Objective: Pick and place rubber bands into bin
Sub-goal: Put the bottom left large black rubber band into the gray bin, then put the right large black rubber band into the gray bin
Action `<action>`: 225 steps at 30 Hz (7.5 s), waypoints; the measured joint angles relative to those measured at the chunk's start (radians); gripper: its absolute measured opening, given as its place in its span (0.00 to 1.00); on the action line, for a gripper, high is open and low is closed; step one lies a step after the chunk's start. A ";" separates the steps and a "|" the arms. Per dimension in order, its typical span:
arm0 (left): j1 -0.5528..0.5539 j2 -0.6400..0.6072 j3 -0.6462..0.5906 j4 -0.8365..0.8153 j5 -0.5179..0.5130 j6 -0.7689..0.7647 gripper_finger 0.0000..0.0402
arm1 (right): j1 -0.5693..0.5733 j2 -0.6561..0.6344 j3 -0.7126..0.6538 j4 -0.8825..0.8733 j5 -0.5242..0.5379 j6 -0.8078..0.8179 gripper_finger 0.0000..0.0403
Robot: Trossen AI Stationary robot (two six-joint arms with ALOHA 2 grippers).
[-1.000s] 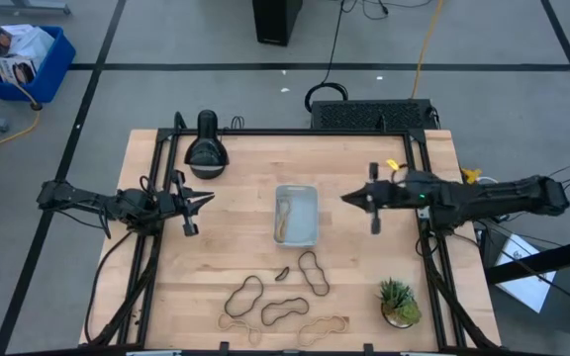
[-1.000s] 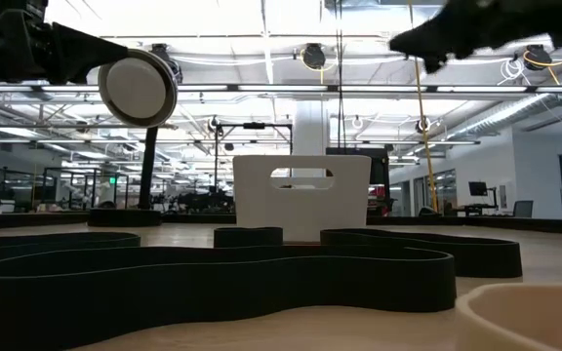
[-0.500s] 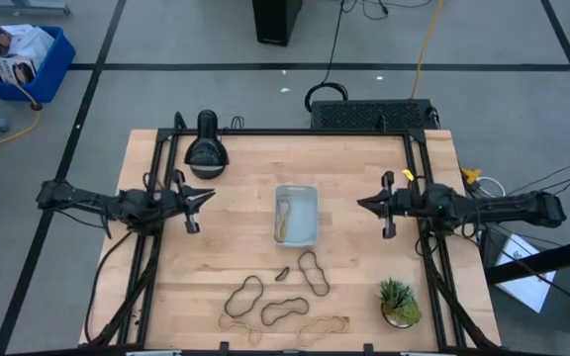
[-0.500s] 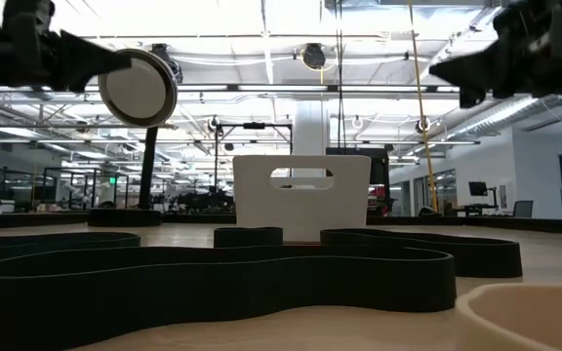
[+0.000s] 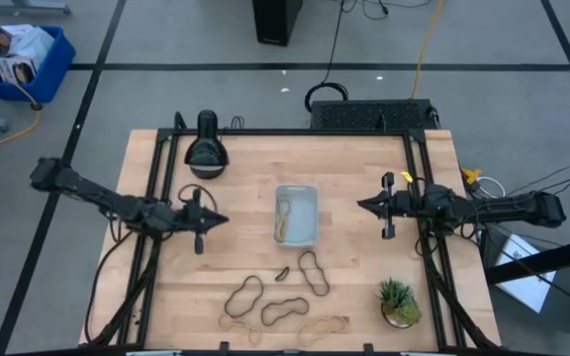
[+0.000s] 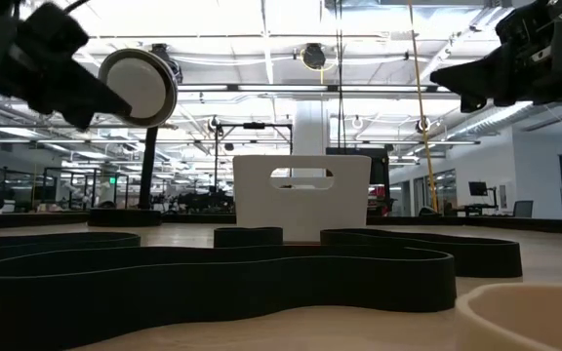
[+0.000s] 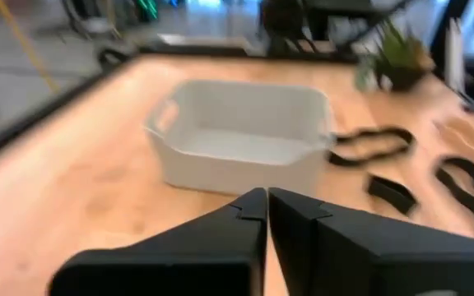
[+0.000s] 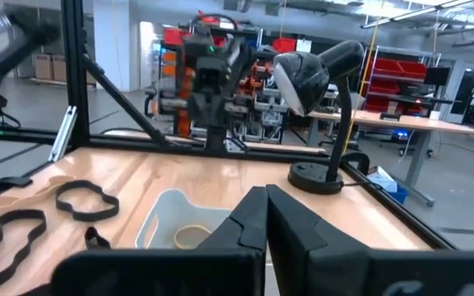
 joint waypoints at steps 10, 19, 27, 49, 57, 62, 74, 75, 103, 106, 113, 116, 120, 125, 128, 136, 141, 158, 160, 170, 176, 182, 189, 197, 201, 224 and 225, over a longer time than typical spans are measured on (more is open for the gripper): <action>-0.166 0.542 0.509 -0.483 0.048 -0.294 0.01 | 0.000 0.000 -0.002 0.009 0.000 -0.038 0.00; -0.243 0.834 0.650 -0.493 0.099 -0.348 0.19 | 0.000 0.000 -0.002 0.009 0.001 -0.009 0.00; -0.226 0.937 0.658 -0.490 0.188 -0.407 0.49 | 0.000 0.000 -0.003 0.009 0.001 -0.009 0.00; -0.140 1.124 0.665 -0.350 0.285 -0.299 0.53 | 0.000 0.000 -0.003 0.001 0.002 -0.002 0.00; -0.116 1.054 0.657 -0.370 0.356 -0.221 0.04 | 0.000 0.000 -0.004 0.001 0.002 -0.009 0.00; -0.122 0.895 0.656 -0.434 0.280 -0.073 0.01 | 0.000 0.000 -0.003 0.005 0.002 -0.008 0.00; -0.069 0.328 0.500 -0.262 0.201 0.380 0.01 | 0.000 0.000 -0.003 0.008 0.002 -0.011 0.00; -0.052 0.280 0.461 -0.221 0.217 0.399 0.01 | 0.000 0.000 -0.003 0.007 0.002 -0.011 0.00; 0.326 0.181 0.134 0.316 0.406 0.270 0.00 | 0.000 0.000 -0.003 -0.022 0.010 -0.072 0.00; 0.344 0.308 0.264 0.296 0.405 0.326 0.00 | 0.000 0.000 -0.003 -0.021 0.010 -0.072 0.00; 0.404 0.639 0.555 0.272 0.444 0.381 0.00 | 0.000 0.000 -0.003 -0.022 0.009 -0.083 0.00; 0.425 0.780 0.644 0.270 0.497 0.381 0.00 | 0.000 0.000 -0.003 -0.022 0.008 -0.083 0.00; 0.444 0.940 0.713 0.256 0.532 0.374 0.00 | 0.000 0.000 -0.003 -0.022 0.007 -0.083 0.00; 0.467 1.074 0.746 0.225 0.532 0.359 0.00 | 0.000 0.000 -0.003 -0.023 0.006 -0.083 0.00; 0.478 1.112 0.761 0.207 0.533 0.357 0.00 | 0.000 0.000 -0.003 -0.025 0.006 -0.083 0.00; 0.484 1.137 0.772 0.149 0.535 0.346 0.07 | 0.000 0.000 -0.003 -0.026 0.006 -0.090 0.00; 0.482 1.126 0.772 0.147 0.535 0.270 0.21 | 0.000 0.000 -0.003 -0.026 0.006 -0.086 0.00; 0.390 0.864 0.772 -0.048 0.427 0.423 0.57 | 0.000 0.003 -0.003 -0.029 0.006 -0.074 0.00; 0.348 0.789 0.772 -0.114 0.333 0.441 0.47 | 0.000 0.003 -0.003 -0.029 0.005 -0.077 0.00; 0.118 0.474 0.749 -0.420 0.099 0.440 0.04 | 0.000 0.010 -0.003 -0.030 0.002 -0.089 0.00; 0.111 0.304 0.534 -0.212 0.195 0.540 0.02 | 0.000 0.010 -0.003 -0.021 0.002 -0.090 0.00; 0.183 0.160 0.212 0.192 0.372 0.545 0.01 | 0.000 0.010 -0.003 -0.022 0.002 -0.088 0.00; 0.203 -0.028 -0.025 0.389 0.394 0.516 0.01 | 0.000 0.010 -0.003 -0.023 0.002 -0.011 0.00; 0.245 -0.090 -0.070 0.312 0.396 0.492 0.01 | 0.000 0.010 -0.003 -0.023 0.002 -0.042 0.00; 0.249 -0.090 -0.070 0.296 0.395 0.520 0.01 | 0.000 0.010 -0.003 -0.024 0.003 -0.046 0.00; 0.273 -0.089 -0.070 0.226 0.156 0.386 0.14 | 0.282 0.342 0.321 -0.163 0.262 -0.098 0.00; 0.273 -0.089 -0.070 0.227 0.156 0.385 0.14 | 0.300 0.391 0.362 -0.201 0.272 -0.080 0.00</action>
